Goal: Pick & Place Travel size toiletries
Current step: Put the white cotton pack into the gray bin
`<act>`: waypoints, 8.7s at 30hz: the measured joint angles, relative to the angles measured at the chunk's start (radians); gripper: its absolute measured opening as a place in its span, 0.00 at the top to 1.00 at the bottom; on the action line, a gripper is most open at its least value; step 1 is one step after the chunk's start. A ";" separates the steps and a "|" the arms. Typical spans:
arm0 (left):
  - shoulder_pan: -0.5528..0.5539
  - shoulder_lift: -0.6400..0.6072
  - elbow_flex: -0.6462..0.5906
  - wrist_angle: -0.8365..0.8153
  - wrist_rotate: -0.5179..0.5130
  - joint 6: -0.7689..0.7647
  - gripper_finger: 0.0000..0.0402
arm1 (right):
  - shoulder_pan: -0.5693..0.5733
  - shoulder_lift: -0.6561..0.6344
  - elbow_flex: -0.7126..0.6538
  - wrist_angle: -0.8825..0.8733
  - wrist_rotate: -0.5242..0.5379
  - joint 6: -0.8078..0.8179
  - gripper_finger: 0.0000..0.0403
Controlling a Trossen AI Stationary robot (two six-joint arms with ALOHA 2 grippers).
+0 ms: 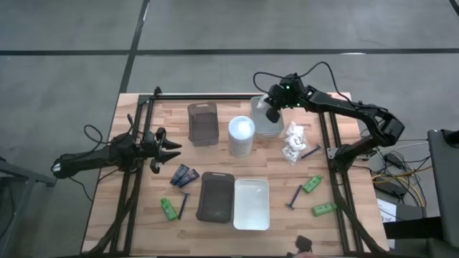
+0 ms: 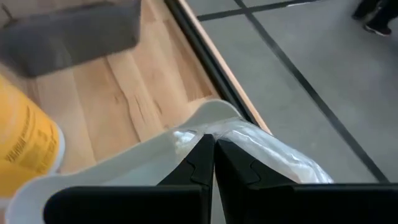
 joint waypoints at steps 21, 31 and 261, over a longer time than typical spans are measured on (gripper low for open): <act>0.000 0.000 0.000 0.000 0.000 0.000 0.62 | 0.026 0.075 0.000 0.017 -0.147 -0.079 0.98; 0.000 0.000 0.000 0.000 0.000 0.000 0.62 | 0.027 0.063 0.000 0.011 -0.209 -0.141 0.98; 0.000 0.000 0.000 0.000 0.000 0.000 0.62 | 0.171 0.104 0.228 -0.584 0.214 -0.603 0.97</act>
